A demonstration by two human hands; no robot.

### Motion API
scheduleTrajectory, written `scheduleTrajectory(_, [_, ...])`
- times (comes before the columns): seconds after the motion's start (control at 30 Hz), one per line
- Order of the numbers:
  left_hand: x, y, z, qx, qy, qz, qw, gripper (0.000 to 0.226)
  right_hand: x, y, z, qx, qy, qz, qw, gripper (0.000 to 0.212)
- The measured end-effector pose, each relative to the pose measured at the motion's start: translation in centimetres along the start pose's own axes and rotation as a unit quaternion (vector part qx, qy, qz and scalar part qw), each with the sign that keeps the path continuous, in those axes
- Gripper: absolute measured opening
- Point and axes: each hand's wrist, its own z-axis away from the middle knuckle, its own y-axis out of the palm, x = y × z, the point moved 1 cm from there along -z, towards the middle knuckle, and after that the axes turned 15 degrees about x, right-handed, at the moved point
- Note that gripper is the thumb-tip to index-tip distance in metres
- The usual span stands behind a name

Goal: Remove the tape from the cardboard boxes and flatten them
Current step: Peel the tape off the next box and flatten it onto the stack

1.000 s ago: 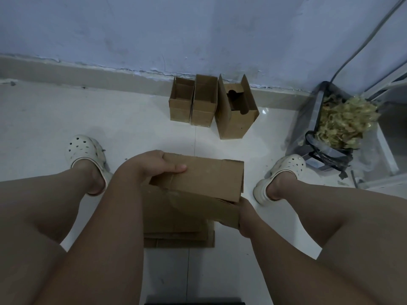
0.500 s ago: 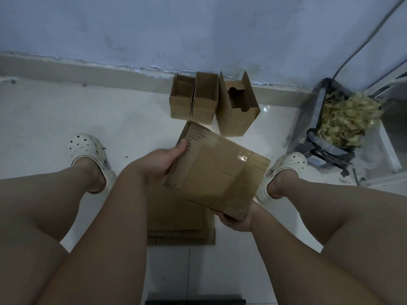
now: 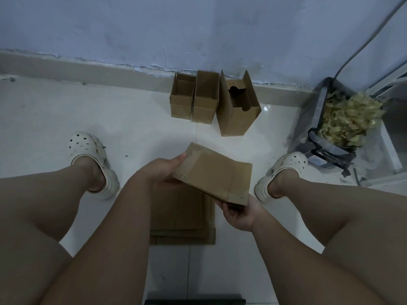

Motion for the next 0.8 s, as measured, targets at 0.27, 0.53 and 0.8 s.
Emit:
scheduleTrajectory(0.27, [1.7, 1.0, -1.3, -0.027, 0.028, 0.232, 0.972, 0.024, -0.1, -0.2, -0.9, 0.003, -0.046, 0.08, 0.996, 0.021])
scheduleTrajectory(0.53, [2.0, -0.8, -0.9, -0.014, 0.074, 0.105, 0.992, 0.029, 1.8, -1.1, -1.2, -0.04, -0.206, 0.015, 0.978, 0.067])
scheduleTrajectory(0.8, [1.8, -1.0, -1.6, -0.054, 0.136, 0.211, 0.966, 0.024, 1.6, -1.5, -2.1, -0.16, -0.232, -0.016, 0.959, 0.037])
